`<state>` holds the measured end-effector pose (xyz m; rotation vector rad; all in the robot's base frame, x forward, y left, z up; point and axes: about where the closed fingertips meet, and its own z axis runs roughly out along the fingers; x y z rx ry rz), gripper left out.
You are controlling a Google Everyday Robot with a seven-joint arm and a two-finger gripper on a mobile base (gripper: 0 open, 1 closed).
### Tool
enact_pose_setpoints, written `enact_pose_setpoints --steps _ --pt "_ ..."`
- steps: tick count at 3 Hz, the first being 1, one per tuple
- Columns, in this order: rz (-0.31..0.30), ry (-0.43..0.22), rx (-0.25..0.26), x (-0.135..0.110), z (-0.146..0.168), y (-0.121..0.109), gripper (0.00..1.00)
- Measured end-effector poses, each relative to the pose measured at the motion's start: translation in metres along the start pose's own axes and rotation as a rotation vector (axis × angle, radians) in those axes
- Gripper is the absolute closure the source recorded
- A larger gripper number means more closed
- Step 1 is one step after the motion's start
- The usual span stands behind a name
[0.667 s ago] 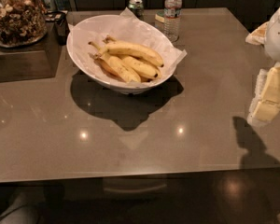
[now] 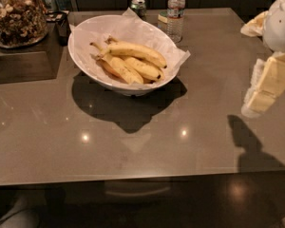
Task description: Pick banana from white bowl
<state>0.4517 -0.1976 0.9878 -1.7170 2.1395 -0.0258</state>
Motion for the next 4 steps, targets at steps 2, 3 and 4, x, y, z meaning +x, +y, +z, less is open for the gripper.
enact_pose_setpoints --steps 2,3,4 --pt "-0.123 -0.229 -0.008 -0.088 -0.008 -0.039 0.0" --pt "-0.128 -0.238 0.002 -0.092 -0.012 -0.042 0.0" --pt "-0.071 -0.289 0.006 -0.089 -0.005 -0.048 0.0"
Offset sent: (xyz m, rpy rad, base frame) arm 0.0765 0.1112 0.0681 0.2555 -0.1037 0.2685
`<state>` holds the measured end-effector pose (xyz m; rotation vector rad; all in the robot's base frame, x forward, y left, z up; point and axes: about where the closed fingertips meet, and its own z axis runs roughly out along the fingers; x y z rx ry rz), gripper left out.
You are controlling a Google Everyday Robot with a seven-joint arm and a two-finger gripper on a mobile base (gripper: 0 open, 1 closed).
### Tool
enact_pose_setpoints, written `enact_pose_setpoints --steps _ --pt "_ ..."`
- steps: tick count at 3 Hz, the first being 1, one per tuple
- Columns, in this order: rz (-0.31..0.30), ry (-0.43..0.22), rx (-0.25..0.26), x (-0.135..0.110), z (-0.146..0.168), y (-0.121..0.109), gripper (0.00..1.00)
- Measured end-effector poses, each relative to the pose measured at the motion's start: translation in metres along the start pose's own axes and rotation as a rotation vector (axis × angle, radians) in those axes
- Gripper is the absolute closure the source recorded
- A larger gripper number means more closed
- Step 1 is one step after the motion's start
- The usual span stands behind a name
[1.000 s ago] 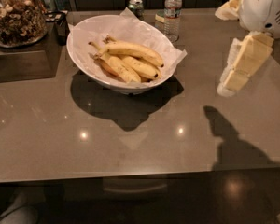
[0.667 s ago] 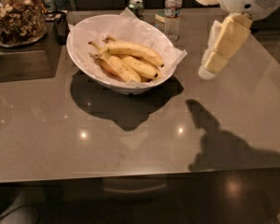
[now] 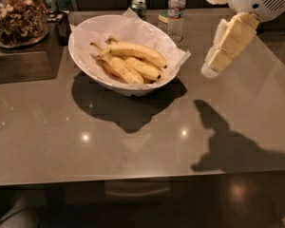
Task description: Pick banana from white bowl
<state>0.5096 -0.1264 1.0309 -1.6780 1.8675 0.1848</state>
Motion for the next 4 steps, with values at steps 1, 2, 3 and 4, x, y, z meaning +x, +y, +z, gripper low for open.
enact_pose_setpoints --steps 1,2,3,4 --pt "0.05 -0.074 -0.018 -0.004 0.019 -0.02 0.0" --pt "0.074 -0.127 -0.063 -0.013 0.044 -0.039 0.0" --pt "0.075 -0.118 -0.131 -0.013 0.067 -0.042 0.0" --pt "0.074 -0.117 -0.135 -0.013 0.068 -0.042 0.0"
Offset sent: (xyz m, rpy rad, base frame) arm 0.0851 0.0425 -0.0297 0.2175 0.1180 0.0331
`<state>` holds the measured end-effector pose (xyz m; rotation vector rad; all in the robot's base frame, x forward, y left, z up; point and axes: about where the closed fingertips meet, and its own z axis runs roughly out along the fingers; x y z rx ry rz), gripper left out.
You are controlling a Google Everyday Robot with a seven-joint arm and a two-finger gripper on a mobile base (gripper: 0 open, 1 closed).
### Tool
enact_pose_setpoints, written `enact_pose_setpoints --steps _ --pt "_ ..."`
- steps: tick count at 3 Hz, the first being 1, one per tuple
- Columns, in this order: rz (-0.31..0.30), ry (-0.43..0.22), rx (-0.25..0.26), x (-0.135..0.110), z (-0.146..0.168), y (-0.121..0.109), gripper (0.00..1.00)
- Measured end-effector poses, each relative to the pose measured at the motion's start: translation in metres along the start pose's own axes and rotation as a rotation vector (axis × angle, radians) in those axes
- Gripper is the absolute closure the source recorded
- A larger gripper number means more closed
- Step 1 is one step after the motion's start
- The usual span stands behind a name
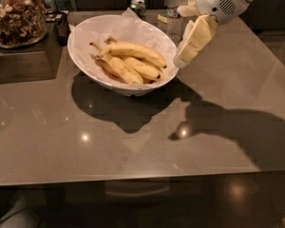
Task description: Pick banana from white bowl
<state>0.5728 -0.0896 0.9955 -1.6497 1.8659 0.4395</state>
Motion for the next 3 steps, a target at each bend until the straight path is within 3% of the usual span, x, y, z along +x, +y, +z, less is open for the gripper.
enact_pose_setpoints --steps 1,3 --pt "0.017 -0.032 0.004 -0.006 0.007 -0.015 0.0" --pt "0.014 -0.094 -0.064 -0.037 0.044 -0.051 0.0"
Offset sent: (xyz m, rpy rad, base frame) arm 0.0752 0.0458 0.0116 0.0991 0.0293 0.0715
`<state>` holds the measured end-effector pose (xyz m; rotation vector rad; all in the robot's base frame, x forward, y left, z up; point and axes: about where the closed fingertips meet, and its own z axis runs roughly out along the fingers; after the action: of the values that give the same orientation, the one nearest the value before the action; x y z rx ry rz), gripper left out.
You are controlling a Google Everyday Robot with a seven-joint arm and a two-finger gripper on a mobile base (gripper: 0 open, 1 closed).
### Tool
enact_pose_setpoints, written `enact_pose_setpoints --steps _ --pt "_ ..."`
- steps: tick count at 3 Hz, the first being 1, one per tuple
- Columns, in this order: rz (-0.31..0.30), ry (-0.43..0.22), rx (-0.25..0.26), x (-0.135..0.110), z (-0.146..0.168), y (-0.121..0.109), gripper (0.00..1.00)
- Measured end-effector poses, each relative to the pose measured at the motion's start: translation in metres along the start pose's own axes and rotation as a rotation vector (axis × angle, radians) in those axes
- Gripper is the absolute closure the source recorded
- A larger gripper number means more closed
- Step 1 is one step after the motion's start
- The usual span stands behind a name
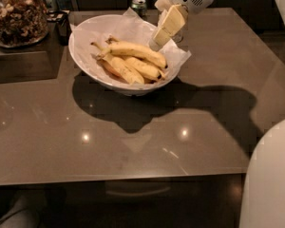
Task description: Pick banana from white bowl
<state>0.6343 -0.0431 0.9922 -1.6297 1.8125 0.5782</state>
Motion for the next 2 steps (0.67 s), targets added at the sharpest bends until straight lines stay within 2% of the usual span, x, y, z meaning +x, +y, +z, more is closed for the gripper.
enact_pose_setpoints --steps 2 --pt "-0.002 -0.005 0.004 -0.0018 0.0003 -0.0025 0.36"
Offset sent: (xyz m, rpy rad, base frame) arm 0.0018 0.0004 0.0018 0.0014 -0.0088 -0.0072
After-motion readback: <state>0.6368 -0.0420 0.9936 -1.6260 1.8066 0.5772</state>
